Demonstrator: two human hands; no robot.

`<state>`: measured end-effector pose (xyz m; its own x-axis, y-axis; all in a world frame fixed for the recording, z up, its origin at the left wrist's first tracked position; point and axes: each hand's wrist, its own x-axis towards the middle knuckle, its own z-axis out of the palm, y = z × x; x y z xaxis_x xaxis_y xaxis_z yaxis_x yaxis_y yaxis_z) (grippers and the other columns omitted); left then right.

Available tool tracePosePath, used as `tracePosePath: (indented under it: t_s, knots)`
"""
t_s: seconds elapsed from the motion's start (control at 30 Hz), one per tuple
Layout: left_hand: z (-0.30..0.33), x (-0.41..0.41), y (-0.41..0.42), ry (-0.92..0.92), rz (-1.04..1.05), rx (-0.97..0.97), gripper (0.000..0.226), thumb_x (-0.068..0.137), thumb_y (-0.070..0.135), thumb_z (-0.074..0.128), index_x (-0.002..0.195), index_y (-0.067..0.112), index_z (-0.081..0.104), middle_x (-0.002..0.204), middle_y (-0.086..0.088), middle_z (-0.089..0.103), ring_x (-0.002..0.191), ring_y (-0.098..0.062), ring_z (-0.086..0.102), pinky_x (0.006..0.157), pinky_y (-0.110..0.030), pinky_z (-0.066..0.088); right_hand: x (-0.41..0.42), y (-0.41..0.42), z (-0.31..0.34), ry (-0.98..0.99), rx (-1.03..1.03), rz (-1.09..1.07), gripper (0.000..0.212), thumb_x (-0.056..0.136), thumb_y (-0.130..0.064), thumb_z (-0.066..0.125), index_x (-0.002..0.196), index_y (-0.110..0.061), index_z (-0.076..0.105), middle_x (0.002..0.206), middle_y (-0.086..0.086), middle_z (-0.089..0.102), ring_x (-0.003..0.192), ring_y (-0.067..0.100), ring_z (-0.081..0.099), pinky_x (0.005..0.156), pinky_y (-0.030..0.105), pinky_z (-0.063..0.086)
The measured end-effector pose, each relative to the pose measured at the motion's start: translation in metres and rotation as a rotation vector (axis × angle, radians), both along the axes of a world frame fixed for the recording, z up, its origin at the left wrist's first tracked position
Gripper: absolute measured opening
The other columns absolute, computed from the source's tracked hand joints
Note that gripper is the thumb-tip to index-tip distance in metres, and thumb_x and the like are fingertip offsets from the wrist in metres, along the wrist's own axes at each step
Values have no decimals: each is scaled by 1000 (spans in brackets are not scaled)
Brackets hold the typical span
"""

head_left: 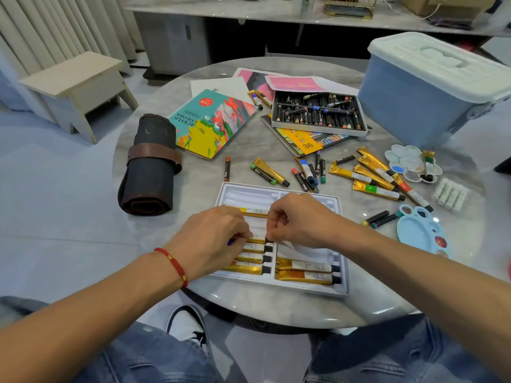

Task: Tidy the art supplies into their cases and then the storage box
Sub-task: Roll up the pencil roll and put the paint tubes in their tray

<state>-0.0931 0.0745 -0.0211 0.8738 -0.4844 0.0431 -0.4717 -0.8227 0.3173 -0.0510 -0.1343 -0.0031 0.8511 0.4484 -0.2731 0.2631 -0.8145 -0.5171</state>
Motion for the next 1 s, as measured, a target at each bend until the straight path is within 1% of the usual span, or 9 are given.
tracePosePath:
  t_s: [0.07,0.17,0.27,0.37,0.53,0.67,0.77,0.87,1.0]
  knots:
    - [6,0,0,55,2,29,21,87,28,61,100,30,77,96,13,67,90,-10,61,73,-34,56,15,-7,5,-114,30,-104,3,88,-20,72,88,-19,75,83,-9,72,76,5,65,73,25,56]
    - [20,12,-10,44,36,47,27,91,26,58,113,29,73,104,8,69,94,-15,63,81,-36,56,54,-30,4,-425,-98,-286,15,95,-29,64,105,-19,66,103,1,62,93,21,60,80,38,52]
    - [30,45,-37,-57,57,26,30,94,15,56,119,24,70,112,1,69,102,-21,63,87,-39,55,81,-42,-4,-389,-275,-302,28,98,-32,59,121,-15,59,119,13,55,102,35,57,86,44,50]
    - [24,92,-63,-101,69,74,32,95,8,57,123,19,68,120,-7,68,113,-27,61,92,-45,52,88,-38,-13,-377,-313,-288,26,97,-18,59,120,-6,57,119,21,58,105,40,56,84,43,48]
    - [6,133,-81,-111,25,181,42,92,5,62,130,23,63,127,-6,66,118,-28,60,93,-44,52,84,-46,-6,-347,-210,-421,28,92,-11,60,118,-3,51,108,23,64,98,42,59,72,40,44]
    - [7,152,-75,-3,-29,184,26,91,11,68,114,21,73,110,-4,74,101,-25,67,84,-35,54,74,-62,10,-227,-32,-574,29,91,-7,58,119,-5,64,111,16,69,101,37,63,86,49,55]
    - [19,158,-73,48,-41,126,15,89,17,72,103,20,76,100,0,75,93,-20,68,82,-32,54,67,-70,12,-95,157,-621,31,86,-9,64,117,-15,70,107,11,71,97,31,67,87,48,58]
    - [38,155,-72,30,-2,-55,17,95,18,65,109,17,73,99,0,71,90,-16,65,83,-32,52,63,-69,16,15,370,-615,18,85,-14,63,99,-24,63,98,10,68,90,28,68,86,52,58]
    - [59,128,-59,421,-19,-399,23,103,12,50,115,8,70,88,-2,66,72,-8,64,67,-23,56,51,-52,33,-56,535,-416,20,89,-24,73,106,-23,63,89,9,64,75,18,60,64,32,49]
